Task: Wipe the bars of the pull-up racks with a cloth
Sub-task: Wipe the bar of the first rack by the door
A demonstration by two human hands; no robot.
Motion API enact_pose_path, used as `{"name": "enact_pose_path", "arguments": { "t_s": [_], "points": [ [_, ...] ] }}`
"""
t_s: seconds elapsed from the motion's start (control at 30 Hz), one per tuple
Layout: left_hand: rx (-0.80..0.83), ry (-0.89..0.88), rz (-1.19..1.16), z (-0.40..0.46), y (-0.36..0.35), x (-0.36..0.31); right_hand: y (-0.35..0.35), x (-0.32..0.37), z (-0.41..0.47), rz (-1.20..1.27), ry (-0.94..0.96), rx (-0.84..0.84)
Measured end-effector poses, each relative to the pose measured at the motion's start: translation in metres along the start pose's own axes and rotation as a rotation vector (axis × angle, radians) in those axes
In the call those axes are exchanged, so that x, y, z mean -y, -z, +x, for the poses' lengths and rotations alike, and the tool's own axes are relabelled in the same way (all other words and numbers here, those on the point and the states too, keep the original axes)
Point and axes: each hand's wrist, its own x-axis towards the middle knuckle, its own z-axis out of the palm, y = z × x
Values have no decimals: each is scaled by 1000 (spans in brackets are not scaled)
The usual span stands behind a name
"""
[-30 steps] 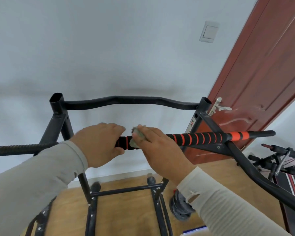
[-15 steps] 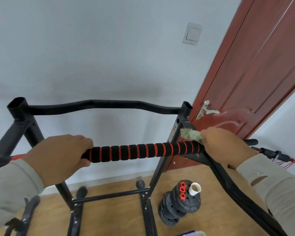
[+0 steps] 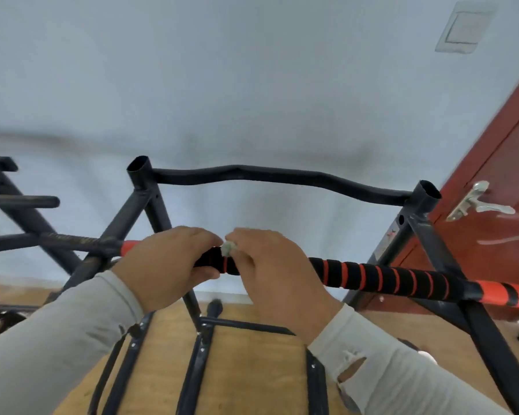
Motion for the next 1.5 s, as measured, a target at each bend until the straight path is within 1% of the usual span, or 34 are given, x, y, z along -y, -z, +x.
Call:
{"name": "enact_pose_path", "arguments": {
  "t_s": [0.07, 0.17, 0.23, 0.4, 0.47, 0.53, 0.6, 0.67, 0.73, 0.77, 0.83, 0.9, 0.93, 0.97, 1.03, 1.07, 1.1, 1.17, 1.23, 1.33, 1.4, 1.5],
  "points": [
    [-31, 3, 5, -9, 4, 10, 1, -10, -2, 11, -13, -4],
    [-30, 26, 70, -20, 9, 34, 5, -27, -12, -21, -47, 89],
    [-21, 30, 72, -23, 8, 46, 6, -33, -16, -27, -58, 146],
    [-52, -58, 126, -17, 6, 55, 9, -39, -5, 52, -147, 102],
    [-50, -86, 131, -16, 6, 58, 11, -41, 3, -27, -185, 180],
    [-52, -109, 133, -15, 6, 60, 14, -37, 8, -143, -179, 255],
    [-68, -131, 135, -17, 5, 61, 14, -26, 10, -196, -173, 311],
    [-82, -149, 142, -17, 4, 62, 8, -15, 12, -277, -151, 300],
    [-94, -161, 150, -18, 3, 63, -2, -2, 20, -489, -48, 198],
    [-102, -168, 161, -18, 2, 63, -8, 4, 24, -530, -26, 162],
    [-114, -169, 172, -17, 0, 63, -26, 19, 39, -539, -29, 141],
    [-113, -154, 144, -16, -1, 64, -48, 31, 52, -432, 54, 62],
    [-108, -143, 117, -16, 0, 68, -57, 38, 58, -361, 80, 69],
    [-99, -133, 74, -18, 3, 73, -62, 47, 63, -360, 83, 64],
    [-112, -100, -36, -28, 14, 91, -61, 52, 68, -430, 57, 116],
    [-141, -58, -81, -36, 21, 104, -55, 49, 65, -398, 56, 140],
    [-176, -6, -112, -45, 27, 118, -47, 45, 61, -317, 55, 169],
    [-241, 99, -120, -67, 37, 151, -30, 40, 54, -165, 43, 218],
    [-272, 197, -122, -85, 39, 176, -21, 35, 48, -120, 11, 276],
    [-237, 302, -122, -95, 30, 195, -17, 32, 43, -134, -62, 308],
    [-184, 360, -112, -97, 22, 203, -18, 37, 45, -175, -87, 272],
    [-128, 438, -232, -97, 13, 215, -26, 51, 51, -260, -104, 212]
  ]
}}
